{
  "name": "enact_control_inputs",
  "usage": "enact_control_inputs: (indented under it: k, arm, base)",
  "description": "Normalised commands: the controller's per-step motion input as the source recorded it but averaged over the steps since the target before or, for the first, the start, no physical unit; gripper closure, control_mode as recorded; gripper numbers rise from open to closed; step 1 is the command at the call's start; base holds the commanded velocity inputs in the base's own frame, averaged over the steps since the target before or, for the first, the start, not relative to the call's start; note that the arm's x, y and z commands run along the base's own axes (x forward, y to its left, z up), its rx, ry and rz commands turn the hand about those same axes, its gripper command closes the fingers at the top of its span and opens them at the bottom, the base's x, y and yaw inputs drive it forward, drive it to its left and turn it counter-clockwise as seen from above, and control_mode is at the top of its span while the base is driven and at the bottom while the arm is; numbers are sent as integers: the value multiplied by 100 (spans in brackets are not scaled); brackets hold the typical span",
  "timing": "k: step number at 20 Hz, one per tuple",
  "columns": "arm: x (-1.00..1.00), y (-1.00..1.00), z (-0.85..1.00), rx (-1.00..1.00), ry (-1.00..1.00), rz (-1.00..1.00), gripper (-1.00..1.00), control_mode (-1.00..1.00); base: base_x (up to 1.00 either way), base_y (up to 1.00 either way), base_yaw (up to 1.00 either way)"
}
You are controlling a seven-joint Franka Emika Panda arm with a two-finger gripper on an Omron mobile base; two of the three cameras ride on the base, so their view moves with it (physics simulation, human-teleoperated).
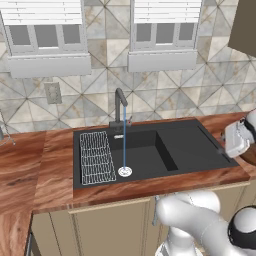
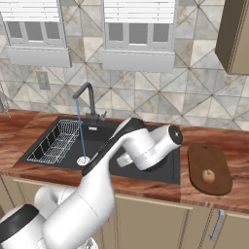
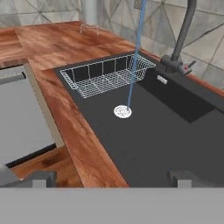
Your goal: Pick the peach from the sink and place it on the cutting board to airdry. Then turn off the sink faucet.
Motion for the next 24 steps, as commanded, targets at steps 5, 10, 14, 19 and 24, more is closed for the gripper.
enact_control_inputs:
  k: [5,10,14,19,24]
  arm:
    - [33,22,0,15,0,24,-100,-100]
    - [32,14,-1,13,0,19,-100,-100]
    - [21,4,-2,5,0,3,-100,-100]
    - [42,0,0,11,0,2,-100,-100]
    - [39,3,0,13,0,1,-100,-100]
  base:
    - [0,0,0]
    - [0,0,0]
    - [0,0,0]
    - [0,0,0]
    - [0,0,0]
